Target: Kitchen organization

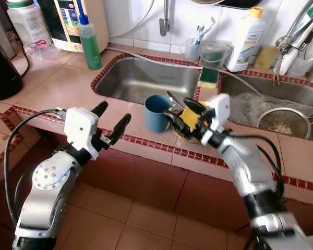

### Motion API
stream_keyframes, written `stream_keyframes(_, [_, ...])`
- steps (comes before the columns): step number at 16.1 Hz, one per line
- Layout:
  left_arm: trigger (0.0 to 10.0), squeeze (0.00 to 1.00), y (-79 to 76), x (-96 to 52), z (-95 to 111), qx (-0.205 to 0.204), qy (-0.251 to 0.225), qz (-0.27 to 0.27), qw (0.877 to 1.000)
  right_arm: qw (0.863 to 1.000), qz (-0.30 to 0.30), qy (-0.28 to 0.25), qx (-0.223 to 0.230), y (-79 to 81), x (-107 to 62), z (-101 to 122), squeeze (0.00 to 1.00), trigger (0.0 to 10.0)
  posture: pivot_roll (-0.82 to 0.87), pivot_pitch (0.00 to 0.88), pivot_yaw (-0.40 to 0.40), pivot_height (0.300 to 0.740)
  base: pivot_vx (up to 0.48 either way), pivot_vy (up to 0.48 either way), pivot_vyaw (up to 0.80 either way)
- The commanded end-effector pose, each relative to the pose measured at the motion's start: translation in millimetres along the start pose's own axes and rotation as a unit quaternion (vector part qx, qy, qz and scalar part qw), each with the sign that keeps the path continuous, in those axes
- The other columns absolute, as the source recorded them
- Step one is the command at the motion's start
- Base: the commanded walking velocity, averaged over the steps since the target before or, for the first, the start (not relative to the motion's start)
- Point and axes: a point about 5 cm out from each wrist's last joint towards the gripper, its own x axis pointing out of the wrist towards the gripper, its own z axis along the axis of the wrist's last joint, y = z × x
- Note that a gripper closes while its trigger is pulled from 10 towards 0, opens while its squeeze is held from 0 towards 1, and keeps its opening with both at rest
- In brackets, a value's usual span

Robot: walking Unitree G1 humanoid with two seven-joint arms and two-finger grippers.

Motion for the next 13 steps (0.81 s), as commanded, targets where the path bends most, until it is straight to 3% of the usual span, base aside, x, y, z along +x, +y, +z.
stream_keyframes(1, [10.0,0.0,-1.5,-1.8,3.1,0.001,-0.002,-0.007,1.0,1.0,0.009,-0.013,-0.002,-2.0,2.5,4.3,0.0,2.5,-0.1,0.099,-0.001,0.74,0.0,0.0,0.0])
stream_keyframes(3, [10.0,0.0,-3.0,-3.0,3.7,-0.001,-0.001,-0.008,1.0,1.0,0.017,-0.011,-0.007,-3.4,8.0,3.8,0.0,0.0,-0.1,0.097,-0.005,0.74,0.0,0.0,0.0])
stream_keyframes(9, [10.0,0.0,-29.1,-16.8,3.1,-0.002,0.021,-0.098,0.995,0.999,0.033,-0.006,-0.005,-8.9,19.3,0.9,0.0,0.0,-0.08,0.09,-0.016,0.74,0.0,0.0,0.0])
stream_keyframes(13, [10.0,0.0,-32.2,-17.7,2.6,-0.005,0.025,-0.1,0.995,0.998,0.055,0.008,0.001,-7.6,23.3,-3.2,0.0,0.0,-0.08,0.092,-0.019,0.74,0.0,0.0,0.0])
